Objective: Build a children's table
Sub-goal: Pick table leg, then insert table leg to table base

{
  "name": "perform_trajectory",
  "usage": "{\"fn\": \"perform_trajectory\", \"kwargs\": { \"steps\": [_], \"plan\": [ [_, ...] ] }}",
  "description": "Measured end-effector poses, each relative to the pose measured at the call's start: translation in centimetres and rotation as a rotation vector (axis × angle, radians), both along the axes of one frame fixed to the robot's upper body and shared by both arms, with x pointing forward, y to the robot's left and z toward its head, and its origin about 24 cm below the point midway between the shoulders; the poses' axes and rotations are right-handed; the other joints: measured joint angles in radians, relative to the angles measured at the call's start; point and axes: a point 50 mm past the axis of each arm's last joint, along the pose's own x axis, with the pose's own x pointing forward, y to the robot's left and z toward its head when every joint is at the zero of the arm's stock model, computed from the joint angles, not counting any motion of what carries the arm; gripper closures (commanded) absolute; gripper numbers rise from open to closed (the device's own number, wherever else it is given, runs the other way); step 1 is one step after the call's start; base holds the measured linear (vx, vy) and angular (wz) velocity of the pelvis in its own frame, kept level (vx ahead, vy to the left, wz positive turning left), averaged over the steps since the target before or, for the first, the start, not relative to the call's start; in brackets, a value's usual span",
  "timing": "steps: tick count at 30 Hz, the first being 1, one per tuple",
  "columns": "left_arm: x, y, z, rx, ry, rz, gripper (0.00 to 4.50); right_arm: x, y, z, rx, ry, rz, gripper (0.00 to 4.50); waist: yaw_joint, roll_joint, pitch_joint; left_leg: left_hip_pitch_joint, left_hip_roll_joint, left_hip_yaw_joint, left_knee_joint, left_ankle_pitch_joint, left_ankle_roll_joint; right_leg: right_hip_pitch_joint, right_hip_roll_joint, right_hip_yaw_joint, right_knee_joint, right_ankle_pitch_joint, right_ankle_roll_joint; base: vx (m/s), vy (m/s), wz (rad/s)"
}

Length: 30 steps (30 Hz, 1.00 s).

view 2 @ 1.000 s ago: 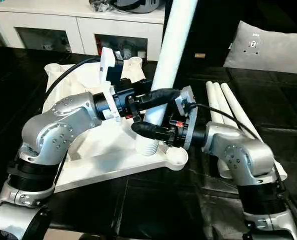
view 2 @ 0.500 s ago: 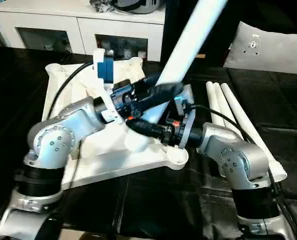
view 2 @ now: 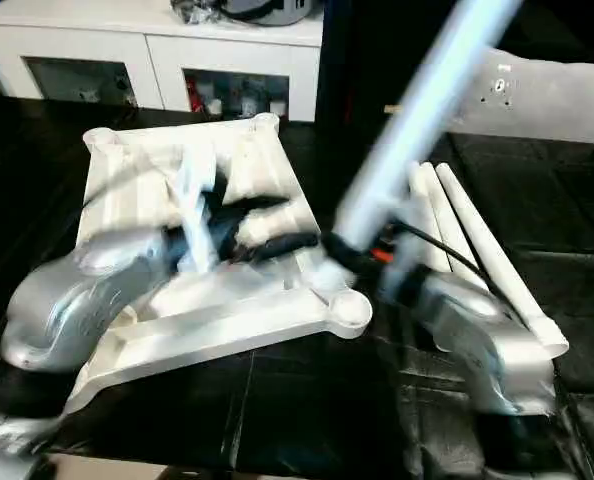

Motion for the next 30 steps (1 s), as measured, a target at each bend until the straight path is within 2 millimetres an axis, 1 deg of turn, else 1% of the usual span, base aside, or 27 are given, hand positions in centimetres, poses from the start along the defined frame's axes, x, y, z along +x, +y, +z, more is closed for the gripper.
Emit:
{"fn": "perform_trajectory", "kwargs": {
  "steps": [2, 4, 6, 8, 9, 10, 11, 15, 18, 20, 21, 22, 25, 27, 28, 29, 30],
  "plan": [
    [-1.2, -0.5, -1.5, 0.093, 0.026, -0.045, 0.64, -0.3, -0.3, -0.2, -0.034, -0.019, -0.047, 2.59, -0.001, 0.000, 0.000, 0.000, 0.000, 0.000, -0.001, 0.000, 0.000, 0.000, 0.000, 0.000, 0.000, 0.000, 0.000, 0.000, 0.000, 0.00],
    [-2.0, -0.8, -2.9, 0.159, 0.058, -0.071, 0.64, -0.5, -0.5, -0.3, -0.056, -0.032, -0.063, 2.59, -0.003, 0.000, 0.000, 0.000, 0.000, 0.000, -0.001, 0.000, 0.000, -0.001, 0.000, 0.000, 0.000, 0.000, 0.000, 0.000, 0.000, 0.00],
    [-2.6, -1.0, -4.4, 0.235, 0.078, -0.072, 0.91, -0.8, -0.6, -0.6, -0.059, -0.028, -0.065, 2.59, -0.010, 0.000, 0.000, 0.000, 0.000, 0.000, -0.001, 0.000, 0.000, -0.001, 0.000, 0.000, 0.000, 0.000, 0.000, 0.000, 0.000, 0.00],
    [-2.7, -1.5, -5.8, 0.306, 0.080, -0.039, 1.03, -1.0, -0.5, -0.7, -0.042, -0.018, -0.053, 2.59, -0.013, 0.001, 0.000, 0.001, 0.000, 0.000, -0.001, 0.000, 0.000, 0.000, 0.000, 0.001, 0.000, 0.001, 0.000, 0.000, 0.000, 0.00],
    [-2.7, -1.5, -6.4, 0.326, 0.090, -0.025, 1.16, -1.1, -0.3, -0.5, -0.029, -0.021, -0.042, 2.59, -0.014, 0.001, 0.000, 0.001, 0.000, 0.000, -0.001, 0.000, 0.000, 0.000, 0.000, 0.001, 0.000, 0.001, 0.001, 0.000, 0.000, 0.00],
    [-2.7, -1.5, -6.8, 0.345, 0.096, -0.017, 1.16, -1.1, -0.2, -0.4, -0.023, -0.028, -0.035, 2.59, -0.014, 0.001, 0.000, 0.001, 0.000, 0.000, -0.001, 0.000, 0.000, 0.000, 0.000, 0.001, 0.000, 0.001, 0.001, 0.000, 0.000, 0.00],
    [-2.6, -1.5, -7.2, 0.370, 0.090, 0.000, 1.39, -1.2, -0.1, -0.2, -0.018, -0.031, -0.025, 2.59, -0.015, 0.001, 0.000, 0.003, 0.000, 0.000, -0.001, 0.001, -0.001, 0.000, 0.000, 0.001, 0.000, 0.002, 0.001, 0.000, 0.000, 0.00],
    [-2.2, -0.8, -8.2, 0.455, 0.077, 0.046, 1.56, -1.7, 0.4, 0.0, 0.001, -0.031, 0.030, 2.59, -0.016, 0.001, -0.001, 0.004, 0.001, 0.000, -0.001, 0.001, -0.001, 0.001, 0.001, 0.001, 0.000, 0.002, 0.001, 0.000, 0.000, 0.00],
    [-2.0, -0.2, -8.8, 0.506, 0.085, 0.066, 1.89, -1.9, 0.8, -0.1, -0.002, -0.025, 0.059, 2.59, -0.015, 0.001, -0.001, 0.004, 0.001, 0.000, -0.001, 0.001, -0.001, 0.000, 0.001, 0.001, 0.000, 0.002, 0.001, 0.000, 0.000, 0.00],
    [-1.9, -0.1, -8.9, 0.516, 0.078, 0.073, 1.93, -1.9, 1.0, -0.2, 0.000, -0.017, 0.081, 2.59, -0.014, 0.001, -0.001, 0.004, 0.001, 0.001, -0.001, 0.001, -0.001, 0.001, 0.001, 0.001, 0.000, 0.002, 0.001, 0.000, 0.000, 0.00],
    [-1.9, -0.1, -8.9, 0.518, 0.077, 0.074, 2.16, -2.0, 1.1, -0.3, 0.002, -0.015, 0.089, 2.59, -0.013, 0.001, -0.001, 0.004, 0.001, 0.001, -0.001, 0.001, -0.001, 0.001, 0.001, 0.001, 0.000, 0.002, 0.001, 0.000, 0.000, 0.00],
    [-1.9, -0.1, -8.9, 0.518, 0.076, 0.074, 2.27, -2.0, 1.2, -0.3, 0.002, -0.013, 0.092, 2.59, -0.013, 0.001, -0.001, 0.004, 0.001, 0.001, -0.001, 0.001, -0.001, 0.001, 0.000, 0.001, 0.000, 0.002, 0.001, 0.000, 0.000, 0.00],
    [-2.0, -0.1, -8.9, 0.517, 0.081, 0.062, 2.35, -2.0, 1.2, -0.4, -0.001, -0.002, 0.095, 2.59, -0.013, 0.001, -0.001, 0.004, 0.001, 0.001, -0.001, 0.001, -0.001, 0.000, 0.000, 0.001, 0.000, 0.002, 0.000, 0.000, 0.000, 0.00],
    [-2.0, 0.0, -8.9, 0.515, 0.085, 0.052, 2.60, -2.0, 1.2, -0.4, -0.003, -0.003, 0.096, 2.59, -0.013, 0.001, -0.001, 0.004, 0.001, 0.001, -0.001, 0.001, -0.001, 0.001, 0.001, 0.001, 0.000, 0.002, 0.000, 0.000, 0.000, 0.00],
    [-2.0, -0.1, -8.9, 0.514, 0.087, 0.049, 2.60, -2.0, 1.1, -0.4, -0.004, -0.002, 0.096, 2.59, -0.013, 0.001, -0.001, 0.004, 0.001, 0.001, -0.001, 0.001, -0.001, 0.000, 0.001, 0.001, 0.000, 0.002, 0.000, 0.000, 0.000, 0.00],
    [-2.1, -0.1, -8.9, 0.512, 0.089, 0.043, 2.80, -2.0, 1.1, -0.4, -0.007, -0.002, 0.098, 2.59, -0.013, 0.001, -0.001, 0.004, 0.001, 0.001, -0.001, 0.001, -0.001, 0.001, 0.000, 0.001, 0.000, 0.002, 0.000, 0.000, 0.000, 0.00],
    [-2.1, -0.1, -8.9, 0.510, 0.091, 0.039, 2.80, -2.0, 1.1, -0.4, -0.011, -0.002, 0.099, 2.59, -0.013, 0.001, -0.001, 0.004, 0.001, 0.001, -0.001, 0.001, -0.001, 0.000, 0.000, 0.001, 0.000, 0.002, 0.000, 0.000, 0.000, 0.00]
  ]
}}
